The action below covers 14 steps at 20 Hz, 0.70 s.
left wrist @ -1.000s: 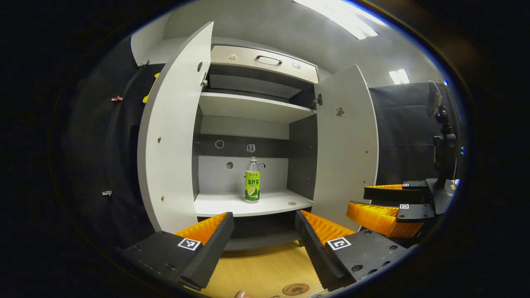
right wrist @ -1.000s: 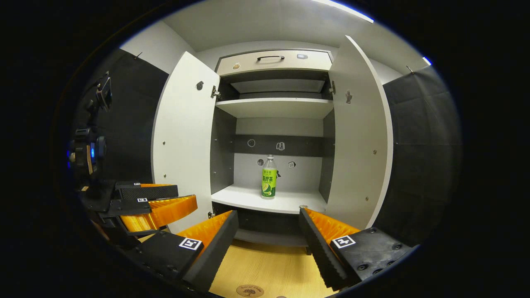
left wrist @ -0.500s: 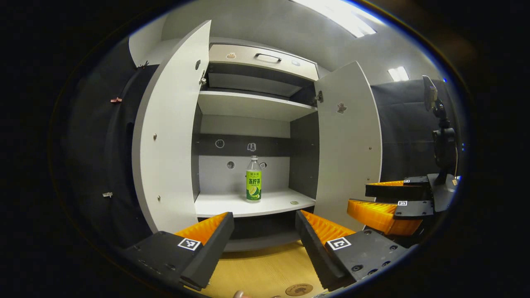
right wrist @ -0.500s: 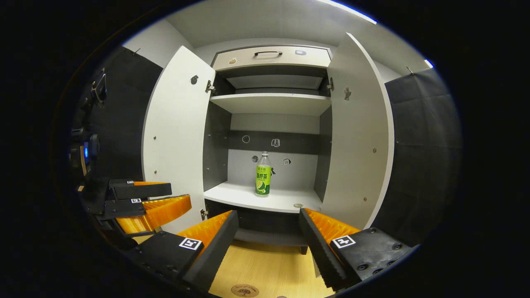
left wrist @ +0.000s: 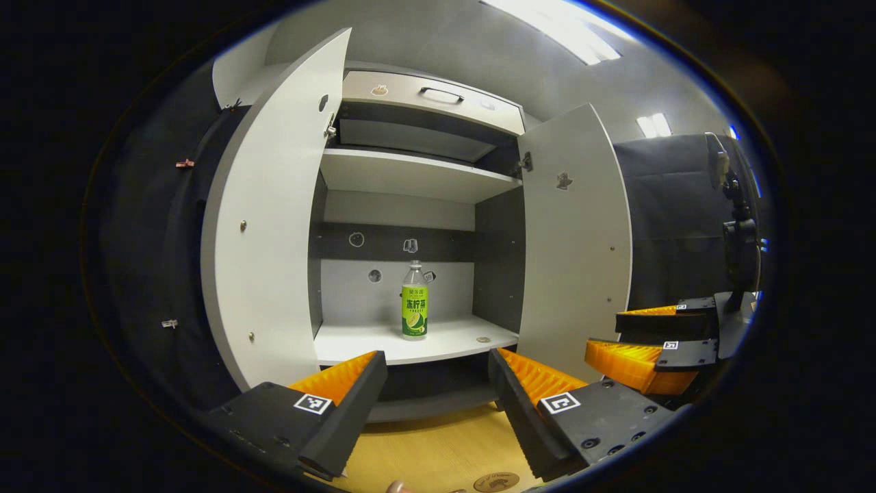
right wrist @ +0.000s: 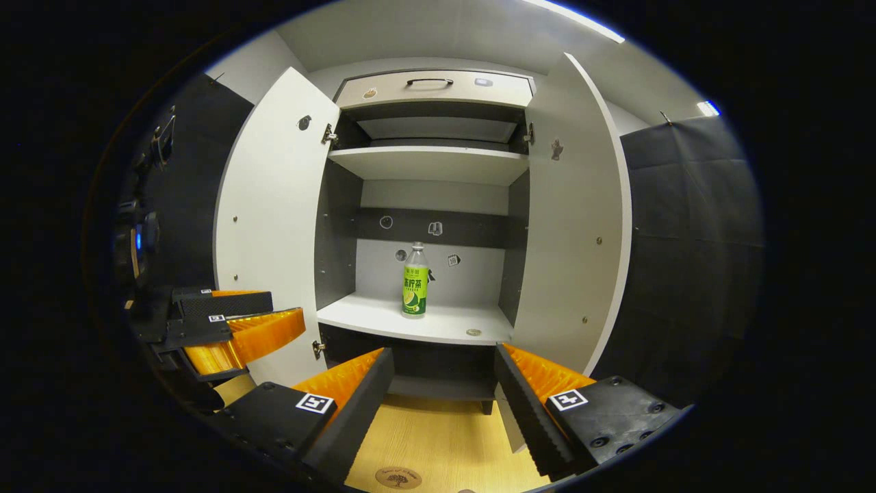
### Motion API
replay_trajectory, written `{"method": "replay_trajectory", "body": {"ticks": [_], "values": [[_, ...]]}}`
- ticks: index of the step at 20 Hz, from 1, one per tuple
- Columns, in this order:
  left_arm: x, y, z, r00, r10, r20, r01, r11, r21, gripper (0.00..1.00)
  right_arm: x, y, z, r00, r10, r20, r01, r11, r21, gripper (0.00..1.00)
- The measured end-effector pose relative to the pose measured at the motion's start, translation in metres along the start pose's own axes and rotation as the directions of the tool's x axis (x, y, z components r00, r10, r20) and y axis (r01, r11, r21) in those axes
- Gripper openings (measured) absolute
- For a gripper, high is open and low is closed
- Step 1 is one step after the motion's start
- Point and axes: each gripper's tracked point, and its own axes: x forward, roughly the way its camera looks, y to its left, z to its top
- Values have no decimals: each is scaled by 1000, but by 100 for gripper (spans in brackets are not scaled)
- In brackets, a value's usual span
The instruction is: Grasp the bottle in the cabinet with the left hand and place it on the coaster, then close the right door with the right hand and the left door with the left hand.
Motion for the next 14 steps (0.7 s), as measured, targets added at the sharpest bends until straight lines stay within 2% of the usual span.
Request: {"method": "replay_trajectory", "body": {"ticks": [7,11,14], "values": [[39,0,11,999,9,33,-9,1000,25,95,9,-10,5,1000,12,9,-12,1000,-7,98],[80,4,17,998,24,59,-25,1000,19,95,30,-20,9,999,40,20,-40,999,3,98],[117,6,23,996,37,81,-43,997,67,95,48,-25,10,997,69,26,-69,998,4,98]]}}
